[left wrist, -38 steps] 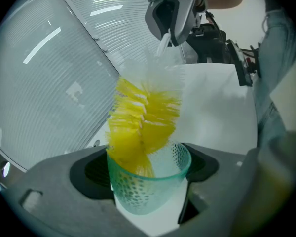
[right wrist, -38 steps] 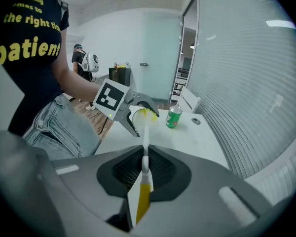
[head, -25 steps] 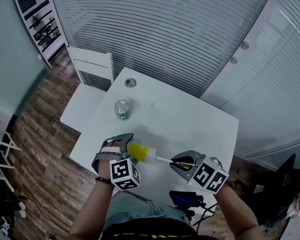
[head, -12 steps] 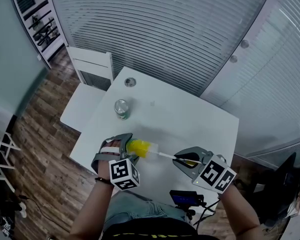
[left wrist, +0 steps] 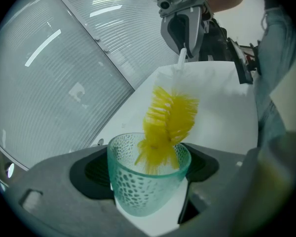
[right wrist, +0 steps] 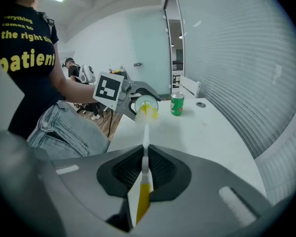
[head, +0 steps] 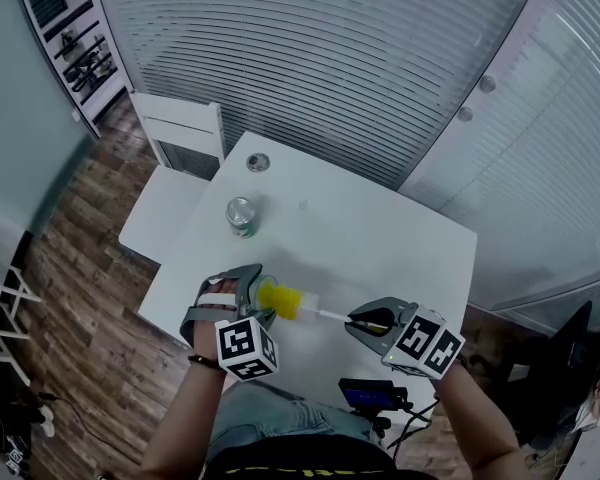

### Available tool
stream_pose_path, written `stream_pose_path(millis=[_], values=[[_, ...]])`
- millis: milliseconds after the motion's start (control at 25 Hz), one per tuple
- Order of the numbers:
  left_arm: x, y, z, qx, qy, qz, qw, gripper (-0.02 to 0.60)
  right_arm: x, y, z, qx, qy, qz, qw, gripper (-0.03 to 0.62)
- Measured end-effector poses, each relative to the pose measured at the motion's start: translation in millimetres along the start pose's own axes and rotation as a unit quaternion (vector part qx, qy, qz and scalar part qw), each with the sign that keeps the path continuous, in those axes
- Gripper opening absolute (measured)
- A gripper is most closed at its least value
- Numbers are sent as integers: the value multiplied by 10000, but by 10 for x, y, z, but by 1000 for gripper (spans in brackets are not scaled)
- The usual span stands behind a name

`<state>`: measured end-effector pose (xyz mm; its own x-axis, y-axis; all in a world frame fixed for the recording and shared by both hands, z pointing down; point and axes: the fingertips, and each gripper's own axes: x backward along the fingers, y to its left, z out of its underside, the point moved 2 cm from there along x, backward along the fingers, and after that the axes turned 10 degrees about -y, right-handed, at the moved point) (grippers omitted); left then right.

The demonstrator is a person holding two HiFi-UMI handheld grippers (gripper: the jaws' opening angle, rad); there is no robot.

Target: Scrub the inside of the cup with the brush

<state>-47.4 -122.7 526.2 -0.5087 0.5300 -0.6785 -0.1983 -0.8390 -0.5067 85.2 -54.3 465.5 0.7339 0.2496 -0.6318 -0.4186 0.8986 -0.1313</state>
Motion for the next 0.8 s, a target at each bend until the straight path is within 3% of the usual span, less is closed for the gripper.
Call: stream_pose_path(millis=[360,560,800], values=[[16,-15,40,40,28,-5,10000,417,32,206,-120,47,-161,-347,9993,35],[9,-76,7,53,-33,74,10000,417,90,120,-262,203,-412,-147,9988,35],[23,-105,-11,34,-56,70,10000,417,137,-5,-212,188,-278,149,9993,35]])
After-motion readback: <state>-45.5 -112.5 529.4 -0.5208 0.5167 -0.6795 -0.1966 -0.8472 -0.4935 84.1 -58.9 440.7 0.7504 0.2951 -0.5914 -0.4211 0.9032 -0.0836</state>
